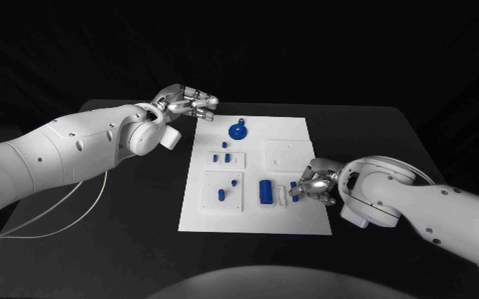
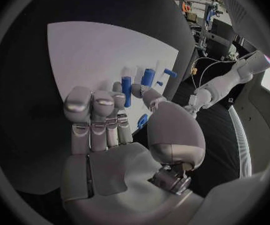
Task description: Assemble the parts on the task board
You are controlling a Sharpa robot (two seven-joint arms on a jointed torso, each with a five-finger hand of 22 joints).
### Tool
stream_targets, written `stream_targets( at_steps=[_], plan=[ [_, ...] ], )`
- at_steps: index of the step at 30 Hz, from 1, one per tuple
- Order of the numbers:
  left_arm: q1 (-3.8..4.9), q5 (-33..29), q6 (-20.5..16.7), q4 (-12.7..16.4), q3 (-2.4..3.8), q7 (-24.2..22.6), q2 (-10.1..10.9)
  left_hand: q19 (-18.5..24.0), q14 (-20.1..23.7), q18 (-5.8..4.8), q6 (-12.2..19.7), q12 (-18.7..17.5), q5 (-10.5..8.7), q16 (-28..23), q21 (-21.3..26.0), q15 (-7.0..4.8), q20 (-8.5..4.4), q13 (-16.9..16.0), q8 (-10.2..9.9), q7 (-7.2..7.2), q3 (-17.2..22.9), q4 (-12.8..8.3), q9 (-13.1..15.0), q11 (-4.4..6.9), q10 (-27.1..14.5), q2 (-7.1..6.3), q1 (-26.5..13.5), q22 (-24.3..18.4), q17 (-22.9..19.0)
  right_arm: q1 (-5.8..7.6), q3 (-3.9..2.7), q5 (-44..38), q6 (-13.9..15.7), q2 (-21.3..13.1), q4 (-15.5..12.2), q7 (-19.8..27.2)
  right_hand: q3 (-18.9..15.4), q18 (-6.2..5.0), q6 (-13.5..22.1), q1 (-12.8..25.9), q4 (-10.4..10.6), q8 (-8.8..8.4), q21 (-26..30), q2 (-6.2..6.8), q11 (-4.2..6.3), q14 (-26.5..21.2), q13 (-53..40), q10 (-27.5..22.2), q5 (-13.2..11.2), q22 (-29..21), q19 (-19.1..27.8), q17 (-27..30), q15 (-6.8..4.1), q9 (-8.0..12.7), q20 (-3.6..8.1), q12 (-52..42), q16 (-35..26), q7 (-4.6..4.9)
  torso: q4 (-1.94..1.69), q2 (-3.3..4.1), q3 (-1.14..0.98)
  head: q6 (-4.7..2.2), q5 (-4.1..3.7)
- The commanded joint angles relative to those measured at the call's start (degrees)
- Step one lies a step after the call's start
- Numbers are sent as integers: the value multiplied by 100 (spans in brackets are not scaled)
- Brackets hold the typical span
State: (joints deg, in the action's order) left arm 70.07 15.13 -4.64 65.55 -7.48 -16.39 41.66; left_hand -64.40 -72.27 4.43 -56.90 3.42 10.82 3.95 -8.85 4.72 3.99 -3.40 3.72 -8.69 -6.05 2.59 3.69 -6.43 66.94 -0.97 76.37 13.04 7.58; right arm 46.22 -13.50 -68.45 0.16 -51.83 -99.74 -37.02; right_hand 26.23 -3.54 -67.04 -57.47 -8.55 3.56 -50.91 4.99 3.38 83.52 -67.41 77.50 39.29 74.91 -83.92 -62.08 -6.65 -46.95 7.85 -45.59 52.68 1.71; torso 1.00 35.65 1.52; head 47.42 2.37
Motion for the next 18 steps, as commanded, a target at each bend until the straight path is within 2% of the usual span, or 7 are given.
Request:
stream_targets(
  at_steps=[1, 8, 18],
  plan=[
    [2, -7, 90, 17, 4, -16, -8, 5, -12, -54, 28, 21, -5, -7, -31, 22, -1, -8, -1, 7, 4, 18, 5, -26, -33, -1, -48, -6, 8, 2, -1, 324, 25, 36, -9, 9, 651, -40, -40, -14, -633, 19, 3, -38, 36, -4, 8, 49, -8, 599, -359, 6, -16, -5, 9, 37, -29, -17, 4, -2, 5, 5, -4],
    [2, -1, 106, 17, 4, -8, -18, 5, -12, -54, 28, 21, -5, -7, -31, 22, -1, -8, -1, 7, 4, 18, 5, -26, -33, -1, -48, -6, 8, 6, 4, 357, -66, 161, 70, 5, 622, -38, -33, -30, -627, 17, 13, -39, 34, -3, 15, 42, -5, 597, -359, 8, -14, -7, 8, 50, -37, -15, -2, -1, 2, 20, -1],
    [2, 7, 120, 24, 4, 6, -14, 7, -14, -53, 27, 22, -4, -8, -59, 21, -3, -8, 0, 8, 6, 17, 6, -25, -33, 3, -38, -36, 15, 6, 56, 284, -130, 349, 212, -1, 549, -35, -31, -43, -609, 19, 33, -46, 33, 0, 18, 40, -50, 596, -358, -2, -12, -8, 6, 53, -37, -21, 1, 0, 0, 26, 18]
  ],
)
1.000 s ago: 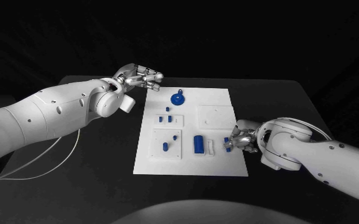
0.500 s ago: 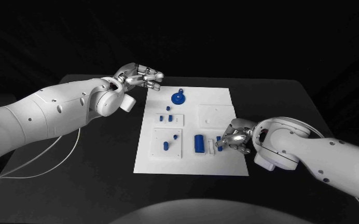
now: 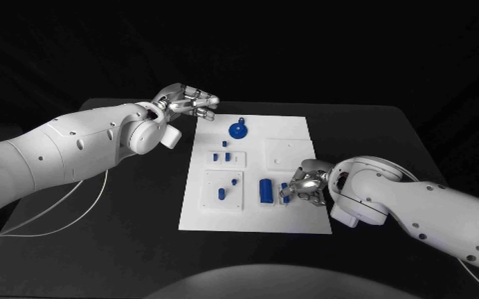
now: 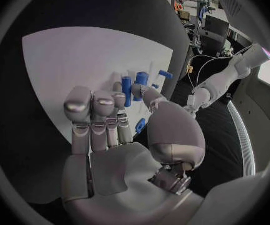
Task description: Assemble the parts on the task board
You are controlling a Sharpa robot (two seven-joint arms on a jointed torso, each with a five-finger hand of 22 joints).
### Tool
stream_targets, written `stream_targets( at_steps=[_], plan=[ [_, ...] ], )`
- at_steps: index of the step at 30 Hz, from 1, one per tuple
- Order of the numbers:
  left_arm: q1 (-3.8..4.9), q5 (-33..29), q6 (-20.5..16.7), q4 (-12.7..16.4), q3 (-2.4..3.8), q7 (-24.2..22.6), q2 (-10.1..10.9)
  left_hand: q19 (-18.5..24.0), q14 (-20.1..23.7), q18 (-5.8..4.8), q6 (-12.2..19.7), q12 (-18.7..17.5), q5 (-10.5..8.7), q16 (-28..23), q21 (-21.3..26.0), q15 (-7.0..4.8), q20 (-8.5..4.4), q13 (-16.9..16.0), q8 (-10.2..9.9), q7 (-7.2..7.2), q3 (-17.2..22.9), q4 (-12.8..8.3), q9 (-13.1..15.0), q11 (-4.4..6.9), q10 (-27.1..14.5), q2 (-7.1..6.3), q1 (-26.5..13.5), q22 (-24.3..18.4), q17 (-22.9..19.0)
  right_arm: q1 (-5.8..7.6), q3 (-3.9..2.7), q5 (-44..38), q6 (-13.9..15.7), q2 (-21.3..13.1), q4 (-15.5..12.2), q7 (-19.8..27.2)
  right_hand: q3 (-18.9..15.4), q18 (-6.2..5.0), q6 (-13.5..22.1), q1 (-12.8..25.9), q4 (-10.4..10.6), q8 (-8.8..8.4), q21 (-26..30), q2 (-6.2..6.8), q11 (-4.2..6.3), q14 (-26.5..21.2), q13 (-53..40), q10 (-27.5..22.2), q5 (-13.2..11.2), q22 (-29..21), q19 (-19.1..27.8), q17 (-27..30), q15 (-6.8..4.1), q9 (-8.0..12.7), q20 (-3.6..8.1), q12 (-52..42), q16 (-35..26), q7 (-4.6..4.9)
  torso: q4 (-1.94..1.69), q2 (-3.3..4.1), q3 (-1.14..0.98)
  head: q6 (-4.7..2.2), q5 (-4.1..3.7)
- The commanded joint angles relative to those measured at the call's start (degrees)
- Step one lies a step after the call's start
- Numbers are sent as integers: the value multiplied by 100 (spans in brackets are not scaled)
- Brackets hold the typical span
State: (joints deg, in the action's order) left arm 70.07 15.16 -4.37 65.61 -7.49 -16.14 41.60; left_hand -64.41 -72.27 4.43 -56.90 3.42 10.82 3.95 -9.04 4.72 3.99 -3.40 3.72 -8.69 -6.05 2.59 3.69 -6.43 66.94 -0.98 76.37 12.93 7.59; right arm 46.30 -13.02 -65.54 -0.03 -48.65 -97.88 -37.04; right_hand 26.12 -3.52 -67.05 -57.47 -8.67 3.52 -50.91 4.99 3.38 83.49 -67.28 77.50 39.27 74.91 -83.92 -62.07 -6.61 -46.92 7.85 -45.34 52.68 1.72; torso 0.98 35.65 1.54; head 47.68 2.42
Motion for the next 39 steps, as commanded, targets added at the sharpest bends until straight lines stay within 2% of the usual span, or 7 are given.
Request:
stream_targets(
  at_steps=[1, 15, 24, 34, 36, 39],
  plan=[
    [2, 6, 94, 20, 4, -18, -7, 7, -14, -53, 27, 22, -4, -8, -40, 20, -3, -8, 0, 8, 6, 17, 6, -25, -33, 3, -38, -25, 14, -2, 12, -17, -110, 47, 36, 2, 561, -37, -29, -43, -597, 23, 33, -46, 33, 2, 5, 39, -48, 596, -358, -2, -16, -11, 6, 28, -37, -22, 1, 1, -2, 2, 16],
    [2, 16, 100, 23, 4, -7, 3, 7, -14, -53, 27, 22, -4, -8, -40, 20, -3, -8, 0, 8, 6, 17, 6, -25, -33, 3, -38, -25, 14, -4, 53, -100, -172, 152, 117, 2, 454, -34, -33, -72, -573, 24, 50, -41, 36, 5, 8, 41, -103, 594, -359, -8, -16, -37, 6, 27, -43, -34, 3, -2, -2, 25, 37],
    [2, 16, 109, 23, 4, 2, 9, 7, -14, -53, 27, 22, -4, -8, -40, 20, -3, -8, 0, 8, 6, 17, 6, -25, -33, 3, -38, -25, 14, -4, 71, -241, -320, 131, 146, -17, 60, -26, -33, -141, -555, 23, 65, -107, 43, 11, 31, 48, -202, 587, -361, -9, -18, -86, 7, 47, -55, -74, 7, -1, -4, 54, 40],
    [2, 17, 126, 23, 4, 15, 12, 7, -14, -53, 27, 22, -4, -8, -40, 20, -3, -8, 0, 8, 6, 17, 6, -25, -33, 3, -38, -25, 14, -4, 81, -280, -374, 121, 130, -23, -83, -24, -41, -156, -553, 22, 96, -119, 50, 14, 63, 47, -287, 576, -361, 4, -19, -74, 8, 79, -78, -101, 9, -2, -5, 64, 40],
    [2, 17, 130, 24, 4, 17, 12, 7, -14, -53, 27, 22, -4, -8, -40, 20, -3, -8, 0, 8, 6, 17, 6, -25, -33, 3, -38, -25, 14, -5, 81, -282, -346, 126, 131, -21, -119, -23, -42, -160, -543, 21, 96, -124, 53, 16, 62, 53, -366, 576, -362, 5, -19, -66, 8, 73, -79, -112, 7, -2, -4, 64, 36],
    [2, 17, 132, 24, 4, 18, 12, 7, -14, -53, 27, 22, -4, -8, -40, 20, -3, -8, 0, 8, 6, 17, 6, -25, -33, 3, -38, -25, 14, -5, 82, -280, -277, 141, 142, -15, -195, -20, -42, -173, -502, 18, 96, -140, 58, 18, 54, 61, -611, 573, -364, 7, -20, -25, 9, 51, -83, -140, 6, 0, -4, 65, 38]
  ],
)
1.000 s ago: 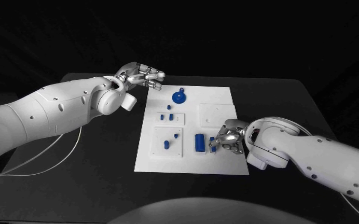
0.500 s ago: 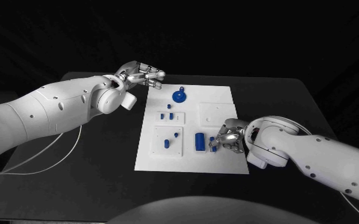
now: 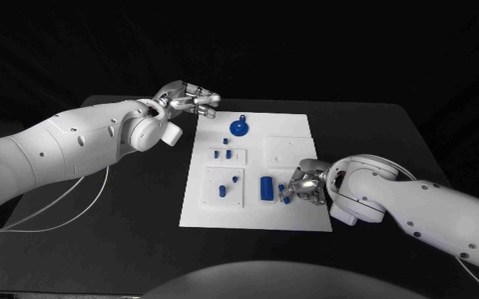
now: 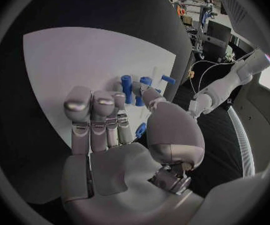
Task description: Assemble the parts on the task board
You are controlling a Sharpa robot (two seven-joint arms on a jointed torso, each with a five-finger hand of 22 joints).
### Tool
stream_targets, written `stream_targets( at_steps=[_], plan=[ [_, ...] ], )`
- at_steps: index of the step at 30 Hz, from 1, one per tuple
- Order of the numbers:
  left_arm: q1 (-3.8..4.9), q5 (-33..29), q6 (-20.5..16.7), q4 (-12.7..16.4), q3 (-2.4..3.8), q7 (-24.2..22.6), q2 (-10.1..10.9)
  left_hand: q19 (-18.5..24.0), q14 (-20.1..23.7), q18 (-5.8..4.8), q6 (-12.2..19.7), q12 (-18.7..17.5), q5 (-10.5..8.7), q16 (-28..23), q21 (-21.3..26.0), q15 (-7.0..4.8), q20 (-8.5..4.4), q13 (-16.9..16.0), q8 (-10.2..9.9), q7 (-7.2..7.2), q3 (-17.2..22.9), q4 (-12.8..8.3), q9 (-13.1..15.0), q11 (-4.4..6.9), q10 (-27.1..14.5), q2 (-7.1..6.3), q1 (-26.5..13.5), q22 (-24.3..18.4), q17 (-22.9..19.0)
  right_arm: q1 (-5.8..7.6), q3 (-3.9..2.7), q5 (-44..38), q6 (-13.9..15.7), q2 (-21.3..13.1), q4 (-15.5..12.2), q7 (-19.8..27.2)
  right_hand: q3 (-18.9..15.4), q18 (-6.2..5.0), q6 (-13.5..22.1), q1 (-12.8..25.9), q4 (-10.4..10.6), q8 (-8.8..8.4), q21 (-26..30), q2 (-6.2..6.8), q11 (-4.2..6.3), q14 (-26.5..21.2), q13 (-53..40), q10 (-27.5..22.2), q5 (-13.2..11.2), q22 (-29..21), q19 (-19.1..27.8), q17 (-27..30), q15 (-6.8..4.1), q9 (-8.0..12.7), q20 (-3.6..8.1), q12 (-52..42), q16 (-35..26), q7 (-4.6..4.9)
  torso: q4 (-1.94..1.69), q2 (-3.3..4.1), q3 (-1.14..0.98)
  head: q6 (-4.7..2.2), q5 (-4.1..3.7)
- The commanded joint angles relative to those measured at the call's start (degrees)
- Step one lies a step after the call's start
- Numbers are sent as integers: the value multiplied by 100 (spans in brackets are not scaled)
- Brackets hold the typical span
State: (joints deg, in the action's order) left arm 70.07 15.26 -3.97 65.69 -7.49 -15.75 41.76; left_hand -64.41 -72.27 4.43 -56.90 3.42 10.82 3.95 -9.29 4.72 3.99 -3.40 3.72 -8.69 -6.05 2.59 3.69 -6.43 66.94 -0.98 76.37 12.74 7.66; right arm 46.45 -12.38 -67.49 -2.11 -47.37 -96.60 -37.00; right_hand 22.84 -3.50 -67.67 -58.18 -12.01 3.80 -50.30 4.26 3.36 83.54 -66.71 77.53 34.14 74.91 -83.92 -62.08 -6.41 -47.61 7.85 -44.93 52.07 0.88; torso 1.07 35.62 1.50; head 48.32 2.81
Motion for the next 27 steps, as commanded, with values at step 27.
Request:
stream_targets(
  at_steps=[27],
  plan=[
    [2, 14, 113, 12, 3, 10, 2, 11, -13, -53, 29, 21, -11, -8, -33, 21, -2, -8, 1, 7, -6, 13, 6, -27, -38, 18, -43, -27, 8, -23, 19, 142, 334, 31, 9, 34, 147, -27, -114, 352, 934, -9, 8, -7, 52, 28, -32, 100, -2263, 548, -368, 11, -32, 652, 4, -86, -8, -82, 0, 3, -4, 2, 0]
  ],
)
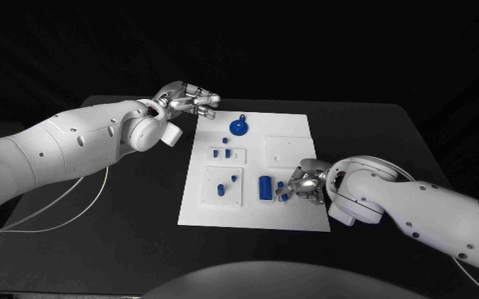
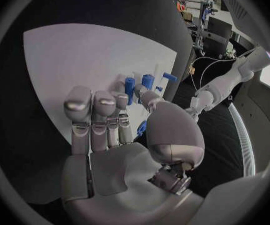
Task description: Assemble the parts on the task board
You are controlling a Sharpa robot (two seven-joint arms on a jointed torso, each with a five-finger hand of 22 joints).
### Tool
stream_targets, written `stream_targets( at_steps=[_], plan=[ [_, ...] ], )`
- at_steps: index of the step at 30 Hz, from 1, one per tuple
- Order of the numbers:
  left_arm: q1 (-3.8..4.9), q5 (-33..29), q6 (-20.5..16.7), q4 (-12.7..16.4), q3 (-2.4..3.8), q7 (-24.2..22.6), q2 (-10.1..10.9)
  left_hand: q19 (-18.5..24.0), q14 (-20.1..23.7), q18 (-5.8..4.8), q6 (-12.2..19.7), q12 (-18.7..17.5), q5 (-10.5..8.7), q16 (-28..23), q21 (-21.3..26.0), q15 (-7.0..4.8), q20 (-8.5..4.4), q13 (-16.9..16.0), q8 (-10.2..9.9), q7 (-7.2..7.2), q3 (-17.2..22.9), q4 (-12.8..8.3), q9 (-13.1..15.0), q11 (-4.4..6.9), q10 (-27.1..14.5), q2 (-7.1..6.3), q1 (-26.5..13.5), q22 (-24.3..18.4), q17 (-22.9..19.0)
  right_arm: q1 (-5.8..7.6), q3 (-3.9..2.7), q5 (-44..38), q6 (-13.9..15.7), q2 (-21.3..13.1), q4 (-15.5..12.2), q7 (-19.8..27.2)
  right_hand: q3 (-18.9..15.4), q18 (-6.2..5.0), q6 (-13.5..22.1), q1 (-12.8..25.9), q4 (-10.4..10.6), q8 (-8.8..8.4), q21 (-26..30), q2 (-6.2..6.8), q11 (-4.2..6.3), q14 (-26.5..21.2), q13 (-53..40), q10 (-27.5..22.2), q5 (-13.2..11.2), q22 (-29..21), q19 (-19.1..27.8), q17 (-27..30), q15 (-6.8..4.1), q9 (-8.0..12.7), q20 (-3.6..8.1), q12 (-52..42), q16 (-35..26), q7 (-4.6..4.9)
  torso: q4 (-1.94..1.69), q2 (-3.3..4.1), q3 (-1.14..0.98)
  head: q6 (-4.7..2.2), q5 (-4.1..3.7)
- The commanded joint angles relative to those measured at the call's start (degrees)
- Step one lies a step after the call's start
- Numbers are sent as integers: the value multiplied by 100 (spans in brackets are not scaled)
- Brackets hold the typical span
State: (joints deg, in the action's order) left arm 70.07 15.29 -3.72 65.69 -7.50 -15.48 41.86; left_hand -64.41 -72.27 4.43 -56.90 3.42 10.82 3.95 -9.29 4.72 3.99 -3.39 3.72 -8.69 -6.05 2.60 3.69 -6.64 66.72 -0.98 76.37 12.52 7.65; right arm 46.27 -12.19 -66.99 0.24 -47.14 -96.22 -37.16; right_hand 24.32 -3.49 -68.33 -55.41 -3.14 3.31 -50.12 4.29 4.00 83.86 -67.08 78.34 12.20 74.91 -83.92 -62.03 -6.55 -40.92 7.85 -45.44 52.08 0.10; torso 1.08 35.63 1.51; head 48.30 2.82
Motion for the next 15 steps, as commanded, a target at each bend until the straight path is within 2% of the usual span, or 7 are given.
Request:
stream_targets(
  at_steps=[1, 3, 5, 7, 10, 15],
  plan=[
    [2, 12, 88, 11, 4, -15, -7, 11, -13, -53, 29, 21, -11, -8, -33, 21, -2, -8, 1, 7, -6, 12, 6, -5, -16, 18, -44, -5, 10, -5, -1, 107, 95, 4, -36, 54, -8, -27, -50, 87, 57, 40, -17, -3, -14, -2, 7, 18, -118, 549, -368, 2, -19, -19, 4, -33, -4, -4, 0, 2, -6, 4, 2],
    [2, 13, 88, 10, 4, -13, -6, 13, -14, -53, 30, 21, -16, -8, -37, 21, -2, -8, 0, 7, -6, 11, 6, -5, -17, 23, -41, -10, 10, -5, -1, 135, 83, -3, -46, 61, -44, -27, -63, 124, 107, 40, -23, 82, -15, -3, 4, 22, -250, 550, -368, 3, -17, -19, 3, -42, -2, -2, 0, 1, -6, 5, 2],
    [2, 15, 88, 8, 4, -12, -7, 14, -14, -53, 31, 21, -23, -7, -43, 21, -3, -8, 0, 6, -7, 9, 6, -5, -18, 31, -38, -17, 11, -5, -1, 159, 58, -9, -56, 70, -62, -31, -88, 75, 323, 40, -22, 262, -22, -5, 2, 21, -391, 548, -366, 3, -12, 1, -1, -48, 2, 6, 0, 0, -2, 8, 0],
    [2, 16, 89, 8, 4, -10, -9, 14, -14, -53, 31, 21, -23, -7, -43, 21, -3, -8, 0, 6, -7, 9, 6, -5, -18, 31, -38, -17, 11, -6, -1, 172, 37, -14, -65, 78, -156, -33, -99, -34, 513, 39, -22, 359, -27, -4, 11, 19, -433, 546, -366, 5, -10, 10, -5, -38, 1, 11, 0, -1, -1, 9, 0],
    [2, 19, 91, 7, 4, -8, -10, 14, -14, -53, 31, 21, -23, -7, -43, 21, -3, -8, 0, 6, -7, 9, 6, -5, -18, 31, -38, -17, 11, -8, -1, 186, 27, -24, -83, 90, -241, -36, -105, -109, 669, 37, -11, 429, -32, -6, 14, 18, -447, 541, -366, 8, -7, 24, -8, -38, -3, 17, 1, -3, 1, 12, 0],
    [2, 21, 91, 7, 4, -7, -9, 15, -14, -53, 32, 22, -37, -8, -46, 21, -2, -8, 0, 6, -11, 8, 6, -6, -20, 30, -39, -20, 11, -14, -1, 196, 47, -50, -106, 108, -283, -39, -114, -103, 802, 39, -17, 487, -35, -6, 13, 23, -572, 542, -366, 9, -5, 22, -9, -44, -5, 23, -2, -2, 1, 12, -3]
  ],
)
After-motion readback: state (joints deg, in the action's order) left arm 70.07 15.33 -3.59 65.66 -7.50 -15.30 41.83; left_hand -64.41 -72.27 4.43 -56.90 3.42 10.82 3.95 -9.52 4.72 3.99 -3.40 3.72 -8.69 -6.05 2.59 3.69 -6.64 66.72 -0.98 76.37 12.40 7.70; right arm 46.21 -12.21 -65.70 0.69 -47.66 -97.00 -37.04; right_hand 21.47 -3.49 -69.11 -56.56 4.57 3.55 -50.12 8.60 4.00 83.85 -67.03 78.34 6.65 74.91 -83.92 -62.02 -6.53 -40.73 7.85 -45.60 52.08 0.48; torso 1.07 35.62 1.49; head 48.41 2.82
